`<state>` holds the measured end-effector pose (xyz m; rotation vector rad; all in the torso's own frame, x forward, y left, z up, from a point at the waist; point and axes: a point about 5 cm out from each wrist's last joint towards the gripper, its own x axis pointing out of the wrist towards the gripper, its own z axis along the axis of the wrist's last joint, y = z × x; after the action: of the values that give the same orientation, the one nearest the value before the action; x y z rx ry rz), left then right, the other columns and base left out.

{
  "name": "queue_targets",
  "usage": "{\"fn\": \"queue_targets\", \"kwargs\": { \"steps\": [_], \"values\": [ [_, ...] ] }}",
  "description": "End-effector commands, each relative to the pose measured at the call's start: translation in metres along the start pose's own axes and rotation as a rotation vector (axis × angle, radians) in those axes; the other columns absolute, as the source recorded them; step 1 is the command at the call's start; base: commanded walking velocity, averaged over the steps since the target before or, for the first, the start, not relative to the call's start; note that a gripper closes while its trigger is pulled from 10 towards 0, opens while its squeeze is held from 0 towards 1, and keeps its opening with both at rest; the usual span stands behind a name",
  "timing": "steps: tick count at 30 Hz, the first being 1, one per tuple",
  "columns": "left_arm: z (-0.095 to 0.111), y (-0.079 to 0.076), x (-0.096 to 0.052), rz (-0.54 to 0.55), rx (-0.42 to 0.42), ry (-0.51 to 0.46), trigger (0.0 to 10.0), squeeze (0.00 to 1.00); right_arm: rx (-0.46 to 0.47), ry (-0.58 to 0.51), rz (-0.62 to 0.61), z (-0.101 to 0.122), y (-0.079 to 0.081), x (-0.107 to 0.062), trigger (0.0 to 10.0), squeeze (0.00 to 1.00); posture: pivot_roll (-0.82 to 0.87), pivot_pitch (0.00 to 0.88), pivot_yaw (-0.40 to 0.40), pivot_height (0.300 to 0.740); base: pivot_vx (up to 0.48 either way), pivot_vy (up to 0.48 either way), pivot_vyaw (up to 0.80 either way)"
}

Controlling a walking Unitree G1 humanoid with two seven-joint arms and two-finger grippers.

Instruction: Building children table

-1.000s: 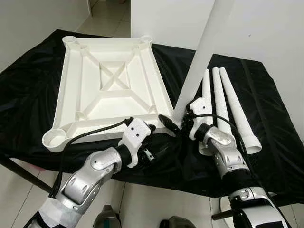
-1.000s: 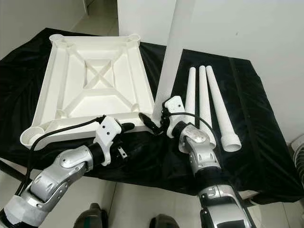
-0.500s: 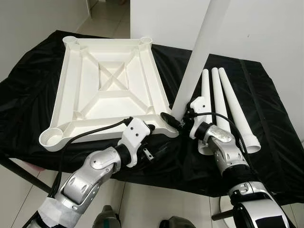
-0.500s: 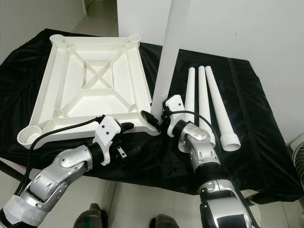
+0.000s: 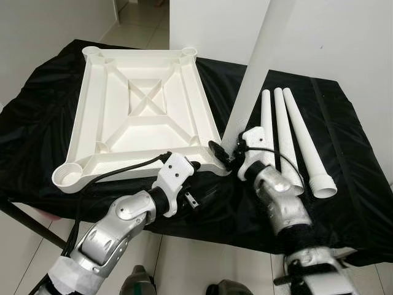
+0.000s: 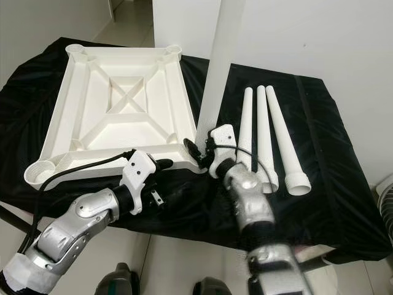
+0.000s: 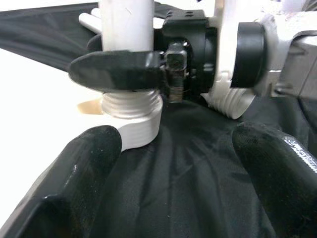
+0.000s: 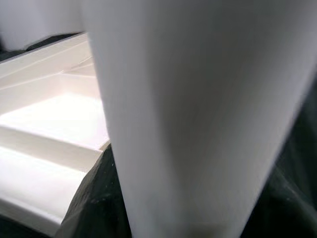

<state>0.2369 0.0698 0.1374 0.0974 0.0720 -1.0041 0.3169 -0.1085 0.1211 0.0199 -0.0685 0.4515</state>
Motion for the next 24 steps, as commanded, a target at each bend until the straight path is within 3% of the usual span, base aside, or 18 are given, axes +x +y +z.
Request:
{"fn": "queue_targets", "kwargs": {
  "steps": [1, 5, 16, 17, 24],
  "values": [
    [0.0, -0.005, -0.001, -0.088, -0.007, 0.0, 10.0, 0.0, 0.001, -0.024, -0.127, 0.004, 0.001, -0.002, 10.0, 0.0, 0.07, 0.011, -0.048, 0.74, 0.0, 0.0, 0.0],
    [0.0, -0.006, -0.001, -0.093, -0.008, 0.001, 10.0, 0.0, 0.019, -0.035, -0.266, 0.004, 0.005, -0.001, 10.0, 0.0, 0.07, 0.01, -0.048, 0.74, 0.0, 0.0, 0.0],
    [0.0, -0.005, -0.001, -0.096, -0.006, 0.003, 10.0, 0.0, 0.017, -0.055, -0.262, 0.011, 0.009, 0.001, 10.0, 0.0, 0.07, 0.011, -0.046, 0.74, 0.0, 0.0, 0.0],
    [0.0, -0.005, -0.001, -0.094, -0.006, 0.003, 10.0, 0.0, 0.025, -0.06, -0.262, 0.013, 0.007, 0.0, 10.0, 1.0, 0.07, 0.011, -0.047, 0.74, 0.0, 0.0, 0.0],
    [0.001, -0.004, -0.001, -0.09, -0.005, 0.002, 10.0, 0.0, 0.025, -0.087, -0.186, 0.02, 0.0, 0.001, 10.0, 1.0, 0.07, 0.008, -0.05, 0.74, 0.0, 0.0, 0.0]
  ]
}}
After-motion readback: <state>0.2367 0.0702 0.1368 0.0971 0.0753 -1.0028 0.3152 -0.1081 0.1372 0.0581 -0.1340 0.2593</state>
